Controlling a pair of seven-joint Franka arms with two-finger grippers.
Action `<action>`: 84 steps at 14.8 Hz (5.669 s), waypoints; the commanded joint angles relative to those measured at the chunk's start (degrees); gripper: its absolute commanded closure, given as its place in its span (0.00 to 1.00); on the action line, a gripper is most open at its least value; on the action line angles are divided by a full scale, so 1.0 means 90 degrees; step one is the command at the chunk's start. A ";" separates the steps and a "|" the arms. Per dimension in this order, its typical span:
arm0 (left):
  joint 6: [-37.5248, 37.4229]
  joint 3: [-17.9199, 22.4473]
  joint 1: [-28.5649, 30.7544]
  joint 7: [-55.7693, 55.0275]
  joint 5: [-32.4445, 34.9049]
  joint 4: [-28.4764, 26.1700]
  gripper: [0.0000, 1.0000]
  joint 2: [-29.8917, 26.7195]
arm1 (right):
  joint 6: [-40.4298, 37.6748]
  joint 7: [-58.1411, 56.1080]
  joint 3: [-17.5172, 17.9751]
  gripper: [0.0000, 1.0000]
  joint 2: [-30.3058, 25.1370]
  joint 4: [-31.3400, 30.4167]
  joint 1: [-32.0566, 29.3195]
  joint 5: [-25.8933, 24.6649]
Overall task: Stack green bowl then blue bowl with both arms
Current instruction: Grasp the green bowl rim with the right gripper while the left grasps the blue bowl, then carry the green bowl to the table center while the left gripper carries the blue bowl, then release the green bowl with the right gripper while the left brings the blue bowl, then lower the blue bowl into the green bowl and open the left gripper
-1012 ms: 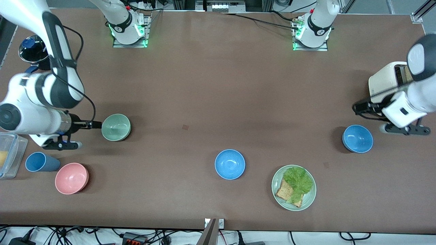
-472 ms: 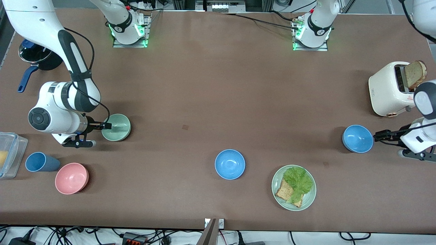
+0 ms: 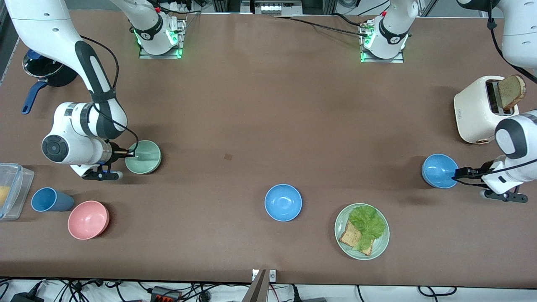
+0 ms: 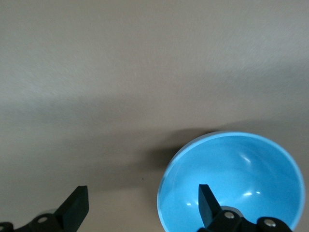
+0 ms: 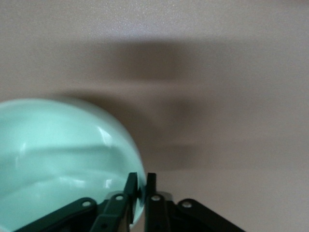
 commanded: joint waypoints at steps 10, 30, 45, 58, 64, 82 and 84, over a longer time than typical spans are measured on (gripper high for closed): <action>0.0163 -0.0096 0.0103 0.0155 -0.0529 -0.0553 0.74 -0.0204 | -0.1762 0.0902 0.1141 1.00 0.0094 0.1747 0.1598 0.0483; -0.3949 -0.1909 0.0103 -0.2125 -0.0676 -0.0553 1.00 -0.3231 | -0.0217 0.4887 0.1084 0.00 0.0879 0.2510 0.3604 0.1157; -0.1451 -0.4168 -0.1555 -0.6933 -0.0822 -0.0553 1.00 -0.1670 | -0.2718 0.1958 -0.2109 0.00 -0.0559 0.3497 0.3213 0.0893; -0.0199 -0.4129 -0.2543 -0.7823 0.0633 -0.0455 1.00 -0.0439 | -0.3158 -0.0181 -0.0150 0.00 -0.1535 0.3467 0.0032 0.0231; 0.0006 -0.4109 -0.2689 -0.7989 0.0691 -0.0465 1.00 -0.0214 | -0.3373 -0.0249 -0.0148 0.00 -0.1760 0.3399 -0.0106 0.0083; -0.0637 -0.4206 -0.2144 -0.7756 0.0789 -0.0310 0.57 -0.0400 | -0.2866 -0.0211 -0.0011 0.00 -0.3323 0.1124 -0.0136 -0.0211; -0.1124 -0.4227 -0.1939 -0.7424 0.0770 -0.0027 0.57 -0.0487 | -0.2768 -0.0211 -0.0011 0.00 -0.3420 0.0988 -0.0127 -0.0162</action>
